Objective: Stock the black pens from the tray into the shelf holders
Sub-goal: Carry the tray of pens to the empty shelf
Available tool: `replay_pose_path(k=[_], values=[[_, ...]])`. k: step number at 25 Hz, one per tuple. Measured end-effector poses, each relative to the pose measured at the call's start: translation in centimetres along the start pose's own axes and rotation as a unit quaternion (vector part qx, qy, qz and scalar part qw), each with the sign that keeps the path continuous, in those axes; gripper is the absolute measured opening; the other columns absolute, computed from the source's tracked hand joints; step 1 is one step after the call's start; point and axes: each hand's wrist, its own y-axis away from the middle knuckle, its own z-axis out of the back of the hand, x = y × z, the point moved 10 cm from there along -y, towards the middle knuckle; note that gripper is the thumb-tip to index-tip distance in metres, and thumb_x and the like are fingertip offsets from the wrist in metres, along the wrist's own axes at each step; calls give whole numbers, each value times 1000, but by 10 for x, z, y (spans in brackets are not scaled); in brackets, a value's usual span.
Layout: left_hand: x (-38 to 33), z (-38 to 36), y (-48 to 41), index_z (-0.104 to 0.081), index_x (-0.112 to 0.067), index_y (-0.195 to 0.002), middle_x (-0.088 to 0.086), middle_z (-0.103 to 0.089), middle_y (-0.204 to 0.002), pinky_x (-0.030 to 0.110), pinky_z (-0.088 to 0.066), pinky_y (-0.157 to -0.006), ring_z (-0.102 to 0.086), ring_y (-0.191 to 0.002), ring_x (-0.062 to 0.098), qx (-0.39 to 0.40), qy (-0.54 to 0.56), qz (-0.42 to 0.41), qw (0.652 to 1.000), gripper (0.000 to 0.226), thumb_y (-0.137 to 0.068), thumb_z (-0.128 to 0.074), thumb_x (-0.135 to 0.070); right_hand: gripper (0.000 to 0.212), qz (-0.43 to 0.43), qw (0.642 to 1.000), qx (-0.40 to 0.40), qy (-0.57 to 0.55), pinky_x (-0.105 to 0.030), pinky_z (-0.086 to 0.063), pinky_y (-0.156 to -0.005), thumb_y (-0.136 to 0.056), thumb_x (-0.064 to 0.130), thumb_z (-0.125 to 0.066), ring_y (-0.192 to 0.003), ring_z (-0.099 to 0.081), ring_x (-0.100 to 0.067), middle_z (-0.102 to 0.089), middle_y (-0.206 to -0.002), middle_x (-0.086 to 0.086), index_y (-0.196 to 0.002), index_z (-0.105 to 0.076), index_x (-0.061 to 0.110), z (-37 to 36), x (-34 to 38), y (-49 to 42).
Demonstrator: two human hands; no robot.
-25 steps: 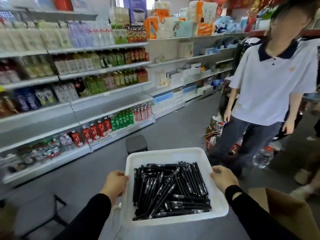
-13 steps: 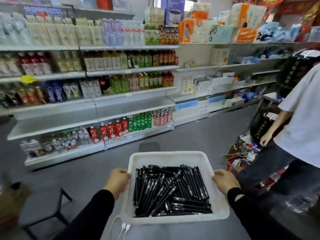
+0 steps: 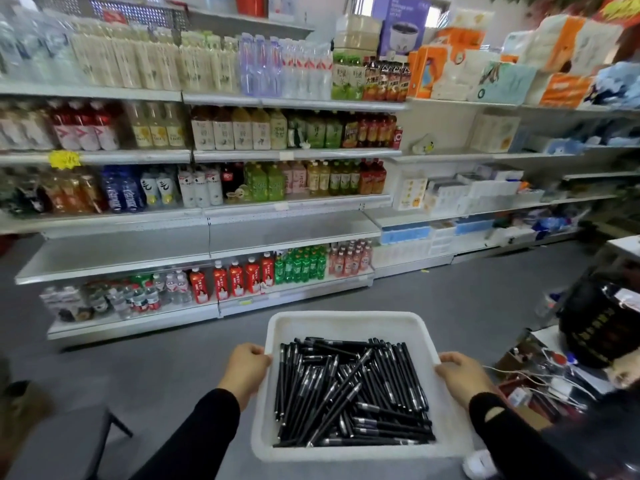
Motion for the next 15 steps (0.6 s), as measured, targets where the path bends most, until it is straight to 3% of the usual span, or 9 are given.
replay_pose_path(k=[4,9,15], values=[[-27,-6,-62,-53,-11,-83,11,-47,-76,25,-33,-52,-43,-66,20,-7,-12,4,1000,13,-94,-55,-6,14,-7,1000,21,-20,-38,-54,-85,-91,13,-62,-85,-66,-23,-70,-94,-1,-100,-69,20,-27,29,-72],[-63,-20,-145,-54,-11,-80,12,-50,-78,28,-37,-58,-46,-69,21,-40,-2,29,999,17,-96,-55,-7,14,26,999,43,-6,-30,-43,-76,-92,15,-61,-88,-63,-23,-69,-99,-3,-102,-68,22,-51,88,-176],[-112,-25,-241,-57,-10,-80,11,-55,-77,33,-44,-63,-51,-70,23,-96,2,52,994,16,-96,-56,-9,13,56,996,74,8,-31,-47,-77,-93,16,-59,-89,-63,-25,-68,-100,-4,-103,-66,23,-82,173,-300]])
